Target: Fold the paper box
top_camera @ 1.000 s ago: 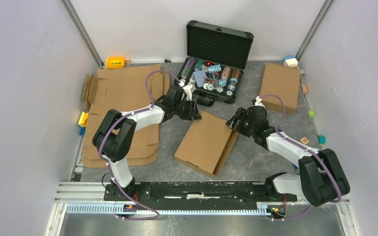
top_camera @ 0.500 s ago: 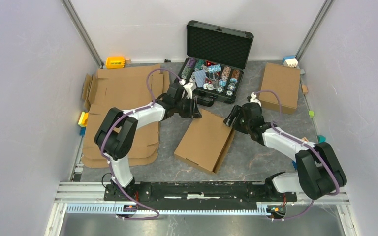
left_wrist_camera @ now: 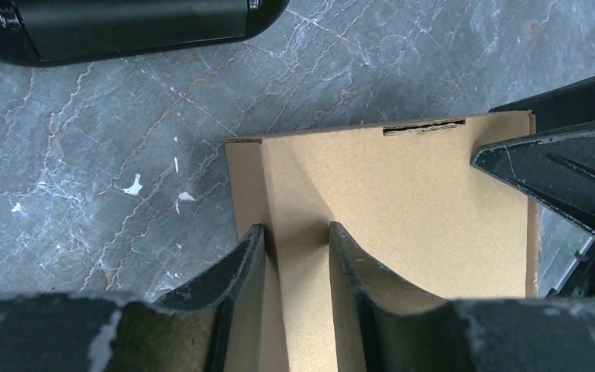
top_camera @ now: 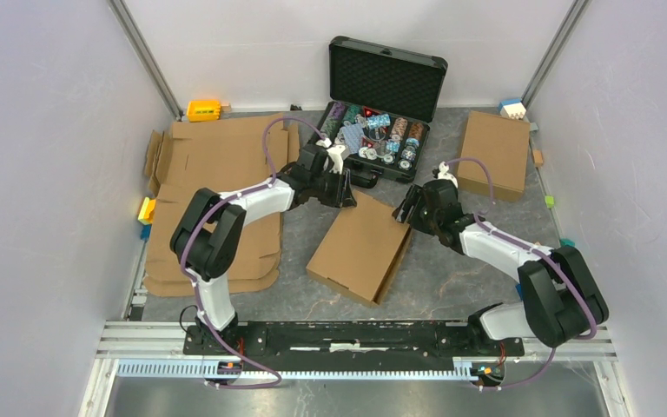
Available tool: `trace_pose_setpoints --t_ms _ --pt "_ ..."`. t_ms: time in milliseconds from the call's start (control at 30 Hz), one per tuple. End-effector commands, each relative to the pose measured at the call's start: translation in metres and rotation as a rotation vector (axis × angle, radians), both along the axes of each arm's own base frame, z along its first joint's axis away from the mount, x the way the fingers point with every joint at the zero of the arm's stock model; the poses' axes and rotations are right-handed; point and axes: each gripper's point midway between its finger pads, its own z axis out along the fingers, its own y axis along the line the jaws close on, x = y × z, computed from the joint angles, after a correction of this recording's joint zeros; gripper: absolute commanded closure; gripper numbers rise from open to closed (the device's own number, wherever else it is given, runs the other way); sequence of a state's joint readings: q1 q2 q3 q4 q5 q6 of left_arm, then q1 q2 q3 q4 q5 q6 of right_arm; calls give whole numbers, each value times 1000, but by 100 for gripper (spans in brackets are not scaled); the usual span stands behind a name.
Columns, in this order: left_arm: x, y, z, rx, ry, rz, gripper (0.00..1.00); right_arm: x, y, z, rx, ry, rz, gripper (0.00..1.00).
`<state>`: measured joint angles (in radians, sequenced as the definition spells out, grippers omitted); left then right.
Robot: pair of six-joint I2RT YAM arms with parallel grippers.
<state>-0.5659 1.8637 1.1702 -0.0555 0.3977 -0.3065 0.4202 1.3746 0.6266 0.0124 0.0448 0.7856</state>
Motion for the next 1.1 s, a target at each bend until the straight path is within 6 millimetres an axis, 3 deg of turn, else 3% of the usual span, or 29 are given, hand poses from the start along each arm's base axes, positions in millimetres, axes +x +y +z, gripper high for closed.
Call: trace_pose_setpoints --t_ms 0,167,300,500,567,633,667,700,833,1067 --pt "-63 -64 18 -153 60 -310 62 -5 51 13 158 9 119 37" --pt "-75 -74 26 -238 98 -377 63 -8 59 15 232 -3 127 58" --pt "-77 -73 28 -241 98 -379 63 -8 56 13 210 20 111 57" --pt "-67 -62 26 -206 82 -302 62 -6 44 18 215 -15 43 66" --pt "-53 -50 27 -196 66 -224 59 -4 38 20 198 -23 38 58" --pt "-42 -35 32 -199 41 -143 54 -2 33 22 166 -40 60 22" --pt "-38 -27 33 -197 29 -112 51 -2 31 23 151 -44 67 8" --pt "-33 -20 37 -196 12 -82 49 -2 29 26 136 -55 81 2" --pt "-25 5 41 -165 -29 22 39 -8 21 34 107 -89 117 2" --pt "-35 40 53 -127 -98 149 18 -38 -7 38 19 -67 95 2"
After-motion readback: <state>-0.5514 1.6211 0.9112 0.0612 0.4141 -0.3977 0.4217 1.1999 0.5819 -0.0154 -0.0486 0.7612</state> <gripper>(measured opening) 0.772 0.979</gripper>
